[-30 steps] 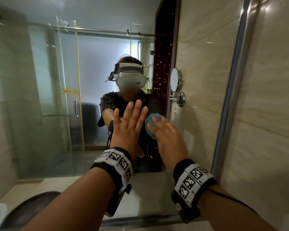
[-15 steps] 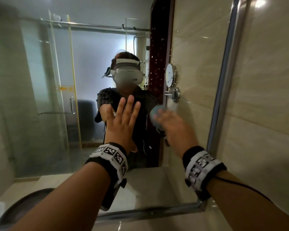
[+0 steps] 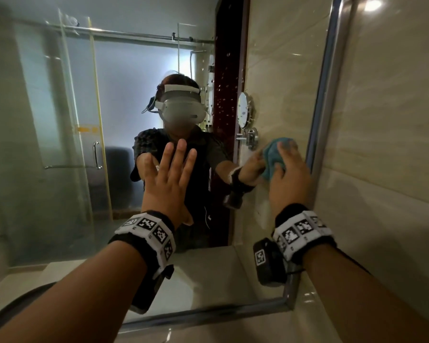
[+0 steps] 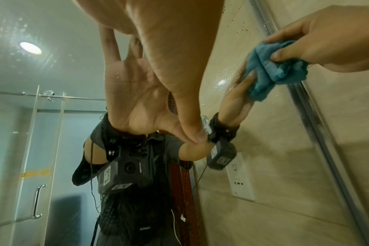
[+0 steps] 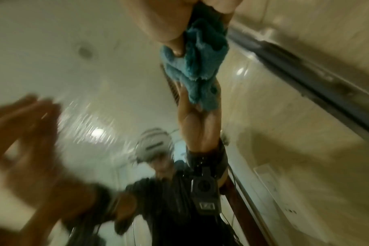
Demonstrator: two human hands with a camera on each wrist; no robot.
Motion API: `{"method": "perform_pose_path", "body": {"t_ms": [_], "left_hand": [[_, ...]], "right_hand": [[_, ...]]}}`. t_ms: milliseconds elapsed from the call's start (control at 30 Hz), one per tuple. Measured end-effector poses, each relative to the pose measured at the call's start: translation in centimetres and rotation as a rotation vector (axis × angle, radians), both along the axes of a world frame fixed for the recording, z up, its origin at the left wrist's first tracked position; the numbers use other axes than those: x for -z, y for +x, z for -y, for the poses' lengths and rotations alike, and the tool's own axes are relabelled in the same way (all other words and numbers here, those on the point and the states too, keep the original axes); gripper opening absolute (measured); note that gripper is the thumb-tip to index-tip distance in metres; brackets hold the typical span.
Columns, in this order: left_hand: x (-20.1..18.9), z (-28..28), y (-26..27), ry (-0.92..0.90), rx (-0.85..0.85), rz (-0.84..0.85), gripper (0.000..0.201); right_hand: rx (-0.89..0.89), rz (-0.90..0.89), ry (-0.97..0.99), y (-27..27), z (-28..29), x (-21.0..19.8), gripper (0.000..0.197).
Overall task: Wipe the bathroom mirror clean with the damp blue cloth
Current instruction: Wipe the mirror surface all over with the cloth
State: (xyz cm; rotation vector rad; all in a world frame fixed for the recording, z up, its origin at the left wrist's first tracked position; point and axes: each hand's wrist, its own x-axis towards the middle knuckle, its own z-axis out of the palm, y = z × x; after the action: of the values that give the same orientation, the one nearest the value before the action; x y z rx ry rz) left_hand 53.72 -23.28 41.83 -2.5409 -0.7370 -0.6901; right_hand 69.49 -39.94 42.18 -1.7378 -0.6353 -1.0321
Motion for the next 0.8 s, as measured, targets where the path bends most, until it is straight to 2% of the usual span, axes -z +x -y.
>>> {"method": "perform_pose_path", "body": {"t_ms": [67, 167, 200, 233, 333, 567, 667, 800], "left_hand": [[0.0, 0.1, 0.0, -0.001, 0.001, -0.001, 0.149], [0.1, 0.1, 0.1, 0.003, -0.002, 0.000, 0.150], [0.1, 0.1, 0.1, 0.005, -0.004, 0.000, 0.150], [0.1, 0.1, 0.1, 0.006, -0.005, 0.000, 0.149], [0.2, 0.0, 0.2, 0.010, 0.004, 0.013, 0.149], [0.4, -0.2, 0.2, 0.031, 0.013, 0.038, 0.150], [0.5, -0.4, 0.3, 0.040, 0.022, 0.046, 0.149], [0.5, -0.5, 0.5, 0.050, 0.016, 0.054, 0.151]], "right_hand": [[-0.011, 0.081, -0.167, -1.5, -1.3, 1.9, 0.045], [-0.130, 0.279, -0.454, -2.0, -1.4, 4.6, 0.058], [-0.144, 0.268, -0.439, -1.3, -0.6, 4.0, 0.058], [-0.142, 0.197, -0.339, -0.7, 0.3, 2.9, 0.057], [-0.094, -0.112, 0.002, 1.0, 2.1, 0.3, 0.050], [-0.073, -0.164, 0.021, 0.1, 2.0, 4.1, 0.050], [-0.044, -0.213, 0.104, 0.1, 1.8, 2.2, 0.047], [-0.036, -0.055, 0.027, -1.3, -1.6, -2.1, 0.046]]}}
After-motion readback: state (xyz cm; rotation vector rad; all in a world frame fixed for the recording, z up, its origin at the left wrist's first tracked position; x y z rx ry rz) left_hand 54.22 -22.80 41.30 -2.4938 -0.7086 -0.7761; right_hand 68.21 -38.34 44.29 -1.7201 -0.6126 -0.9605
